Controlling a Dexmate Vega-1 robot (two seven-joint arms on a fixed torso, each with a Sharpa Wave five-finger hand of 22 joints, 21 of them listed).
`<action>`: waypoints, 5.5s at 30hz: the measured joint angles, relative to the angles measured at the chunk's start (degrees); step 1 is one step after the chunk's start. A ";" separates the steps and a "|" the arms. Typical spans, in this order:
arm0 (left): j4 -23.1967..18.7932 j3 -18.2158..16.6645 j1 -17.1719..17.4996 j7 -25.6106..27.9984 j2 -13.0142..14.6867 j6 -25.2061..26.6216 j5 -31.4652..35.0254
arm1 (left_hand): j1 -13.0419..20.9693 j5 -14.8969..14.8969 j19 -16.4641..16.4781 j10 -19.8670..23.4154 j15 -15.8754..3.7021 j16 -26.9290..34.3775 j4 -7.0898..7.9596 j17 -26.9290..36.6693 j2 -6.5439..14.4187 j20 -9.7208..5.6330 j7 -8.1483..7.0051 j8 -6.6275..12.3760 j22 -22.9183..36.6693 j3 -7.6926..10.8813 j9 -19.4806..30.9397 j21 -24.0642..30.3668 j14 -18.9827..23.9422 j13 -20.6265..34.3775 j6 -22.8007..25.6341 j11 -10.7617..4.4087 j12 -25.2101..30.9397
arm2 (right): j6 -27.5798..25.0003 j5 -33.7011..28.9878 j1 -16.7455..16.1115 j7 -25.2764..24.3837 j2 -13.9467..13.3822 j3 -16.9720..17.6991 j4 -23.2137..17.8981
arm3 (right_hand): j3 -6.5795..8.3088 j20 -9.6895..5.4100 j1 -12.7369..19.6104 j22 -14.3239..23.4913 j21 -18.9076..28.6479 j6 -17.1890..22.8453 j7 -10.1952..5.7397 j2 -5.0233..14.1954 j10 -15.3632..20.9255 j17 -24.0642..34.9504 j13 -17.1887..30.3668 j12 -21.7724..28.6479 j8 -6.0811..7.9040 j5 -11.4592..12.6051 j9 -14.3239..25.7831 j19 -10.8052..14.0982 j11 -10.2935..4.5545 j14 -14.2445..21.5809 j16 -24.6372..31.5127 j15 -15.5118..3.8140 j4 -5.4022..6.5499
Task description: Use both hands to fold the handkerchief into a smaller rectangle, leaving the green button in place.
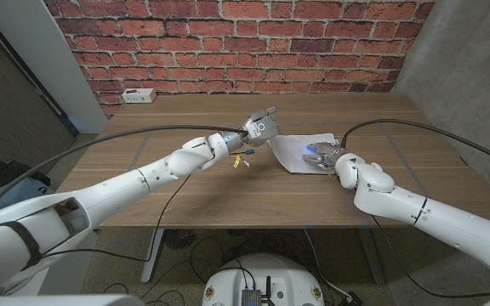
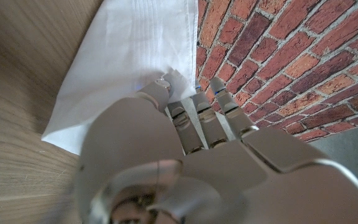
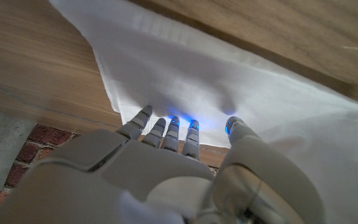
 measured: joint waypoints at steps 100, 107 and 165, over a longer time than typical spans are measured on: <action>58.92 39.56 -28.80 39.35 -38.12 15.68 -1.16 | 1.50 -0.32 -0.64 0.96 0.11 -0.88 0.72 0.01 0.13 -2.27 -2.33 -2.21 -0.55 -1.53 -0.17 2.12 -0.34 0.34 -4.70 -2.86 -4.46 | 3.84 -5.27 -2.39 5.14 -1.30 3.03 1.05 | -0.17 0.00 0.83 -0.02 -0.52 0.48 -0.05 0.22 0.61 0.42 0.13 -0.26 -0.23 -0.20 -0.01 -0.01 0.01 -0.02 0.00 -0.01 -1.59; 64.46 41.82 -28.58 41.69 -41.50 16.74 -4.02 | -0.38 -0.30 -0.72 -2.52 0.32 -1.18 1.30 0.01 0.15 -2.35 -2.76 -4.99 -0.71 -2.56 -0.44 2.51 -1.79 -0.49 -9.01 -3.11 -7.16 | 3.89 -5.15 -2.40 5.22 -1.31 3.13 1.08 | -0.17 0.10 0.83 -0.02 -0.52 0.53 -0.10 0.22 0.61 0.42 0.13 -0.26 -0.28 -0.20 -0.01 0.10 0.00 -0.01 0.00 -0.01 -1.59; 41.53 32.59 -19.36 43.84 -30.86 36.47 -6.58 | -16.85 0.03 -2.88 -17.69 0.93 -1.83 4.85 -0.36 -3.09 -1.82 -3.79 -9.81 -1.06 -2.44 -1.21 2.45 -8.93 -2.40 -23.87 -3.02 -10.37 | -4.48 -11.27 -2.41 9.39 -3.85 3.94 -5.14 | -0.88 0.41 0.83 -0.02 -0.51 1.93 0.51 0.22 0.92 0.41 0.13 -0.25 -0.04 -0.20 0.10 2.47 0.31 0.30 0.00 -0.32 -2.28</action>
